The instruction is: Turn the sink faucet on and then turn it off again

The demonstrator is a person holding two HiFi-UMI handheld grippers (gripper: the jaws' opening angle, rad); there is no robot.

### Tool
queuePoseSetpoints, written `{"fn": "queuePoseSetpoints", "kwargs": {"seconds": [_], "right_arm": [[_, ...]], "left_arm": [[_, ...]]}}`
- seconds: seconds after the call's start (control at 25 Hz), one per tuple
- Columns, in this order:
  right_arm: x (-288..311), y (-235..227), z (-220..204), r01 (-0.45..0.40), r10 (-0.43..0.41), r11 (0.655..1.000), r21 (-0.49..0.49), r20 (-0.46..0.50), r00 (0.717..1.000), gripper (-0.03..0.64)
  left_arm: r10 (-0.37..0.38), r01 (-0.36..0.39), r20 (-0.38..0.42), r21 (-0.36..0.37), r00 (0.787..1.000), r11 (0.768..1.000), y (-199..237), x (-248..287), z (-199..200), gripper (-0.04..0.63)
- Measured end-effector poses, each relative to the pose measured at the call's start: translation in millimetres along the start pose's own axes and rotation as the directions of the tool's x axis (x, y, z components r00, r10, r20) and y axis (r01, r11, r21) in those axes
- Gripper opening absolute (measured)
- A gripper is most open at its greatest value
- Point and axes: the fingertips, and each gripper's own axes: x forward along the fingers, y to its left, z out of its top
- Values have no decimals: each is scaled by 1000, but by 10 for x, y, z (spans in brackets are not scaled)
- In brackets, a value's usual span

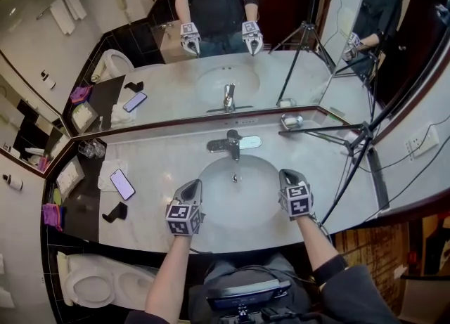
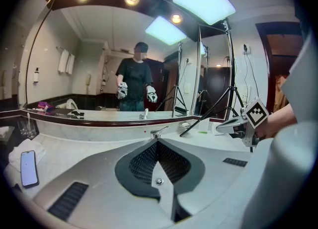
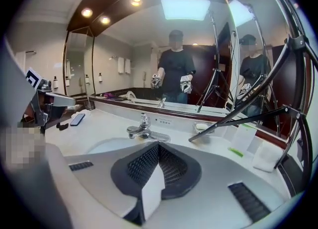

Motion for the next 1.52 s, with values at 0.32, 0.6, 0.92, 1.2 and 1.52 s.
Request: {"fn": "queuePoseSetpoints", "kwargs": {"seconds": [0.32, 0.6, 0.92, 1.2, 1.52], "right_arm": [[-42, -24, -21, -8, 8, 1000, 14, -8, 1000, 18], [-31, -40, -52, -14, 13, 1000, -26, -27, 1000, 17], [159, 86, 59, -24, 20, 981, -194, -19, 1000, 20], [510, 200, 351, -15, 22, 885, -465, 8, 1000, 50], [1138, 481, 684, -60, 58, 584, -810, -32, 998, 166]], "left_arm": [[0, 0, -15, 0, 1000, 1000, -5, 2, -65, -14], [13, -13, -21, -10, 1000, 1000, -16, 35, -65, -12], [19, -19, -23, 6, 1000, 1000, -20, 85, -23, -12], [24, -24, -29, 12, 999, 1000, 9, 226, -18, -12], [1, -1, -33, 13, 999, 1000, -18, 418, -78, -12]]}}
